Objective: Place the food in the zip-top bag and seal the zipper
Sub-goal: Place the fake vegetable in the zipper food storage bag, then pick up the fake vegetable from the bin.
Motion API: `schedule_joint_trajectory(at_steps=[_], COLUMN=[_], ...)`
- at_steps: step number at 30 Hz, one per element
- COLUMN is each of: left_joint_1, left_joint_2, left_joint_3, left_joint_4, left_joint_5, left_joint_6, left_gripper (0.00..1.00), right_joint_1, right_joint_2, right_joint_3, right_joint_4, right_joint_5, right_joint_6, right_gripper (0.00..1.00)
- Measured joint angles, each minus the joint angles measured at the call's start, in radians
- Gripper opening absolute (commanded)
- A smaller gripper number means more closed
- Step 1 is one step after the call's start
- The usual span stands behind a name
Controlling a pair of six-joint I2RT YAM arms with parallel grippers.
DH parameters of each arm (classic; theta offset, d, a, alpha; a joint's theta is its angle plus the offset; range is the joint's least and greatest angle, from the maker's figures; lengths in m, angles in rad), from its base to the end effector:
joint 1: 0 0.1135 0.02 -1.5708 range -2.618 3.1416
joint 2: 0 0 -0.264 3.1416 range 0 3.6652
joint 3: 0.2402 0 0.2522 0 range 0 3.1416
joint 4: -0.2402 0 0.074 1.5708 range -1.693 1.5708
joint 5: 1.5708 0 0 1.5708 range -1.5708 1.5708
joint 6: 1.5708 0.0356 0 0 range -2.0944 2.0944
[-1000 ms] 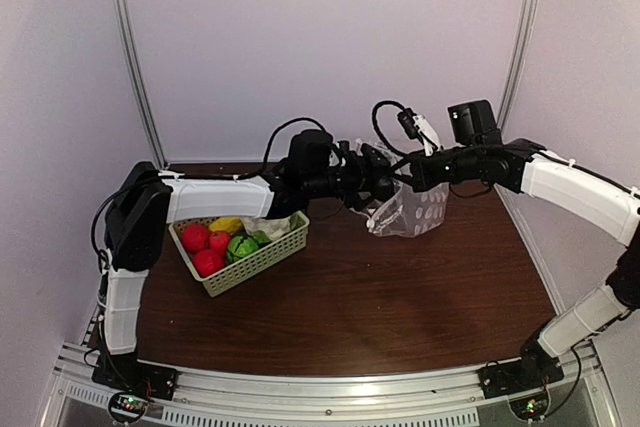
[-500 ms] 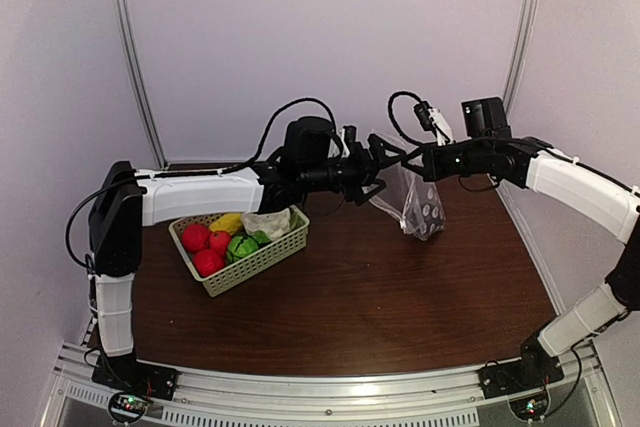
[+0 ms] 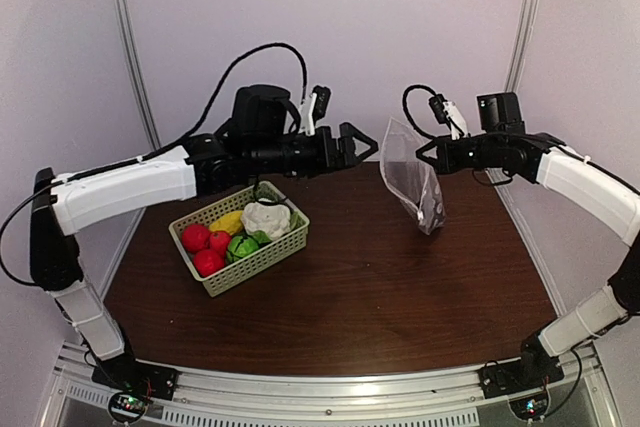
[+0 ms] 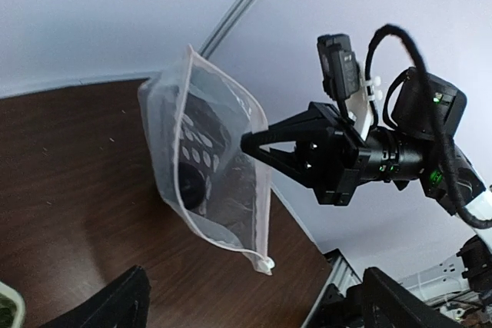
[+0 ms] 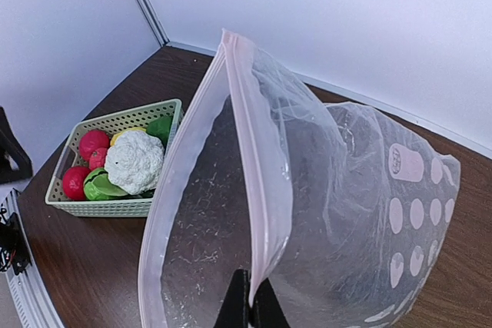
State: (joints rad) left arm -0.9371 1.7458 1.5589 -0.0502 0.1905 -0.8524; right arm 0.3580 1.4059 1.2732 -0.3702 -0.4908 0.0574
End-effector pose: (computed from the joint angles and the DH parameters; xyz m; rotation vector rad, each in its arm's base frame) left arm 0.2455 -0.3454 0.3613 0.2407 2.0406 -1.3805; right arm 0.2936 0.1278 0.3502 -0.6142 2.0046 0.7611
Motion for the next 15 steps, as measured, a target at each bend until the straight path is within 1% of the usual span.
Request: schedule_joint_trajectory(at_steps=[4,7,11,15], left_joint_1=[0.019,0.086,0.207,0.299], left_joint_2=[-0.176,-0.245,-0.239,-0.203], left_joint_3=[-0.035,-0.066,-0.125,-0.200], left_joint_4=[-0.186,-0.318,-0.459,-0.545], left_joint_5=[-0.172,-0.259,-0.314,-0.298], left_joint_6=[0.223,0.330,0.396,0.404], left_gripper=[0.98,0.98,0.98,0.97], right_joint_1=[0.000,0.000,0.000,0.000], right_joint_2=[-0.037,-0.067,-0.093,-0.095], right_joint_3=[0.000,-0.010,-0.047,-0.071], right_joint_4=[-0.014,-0.013,-0.003,0.000], right_joint_5=[0.004,0.006,0.006,0.010], right_joint_6=[-0.023,-0.049,-0.081,-0.106], right_gripper=[0.00,0.00,0.00,0.00])
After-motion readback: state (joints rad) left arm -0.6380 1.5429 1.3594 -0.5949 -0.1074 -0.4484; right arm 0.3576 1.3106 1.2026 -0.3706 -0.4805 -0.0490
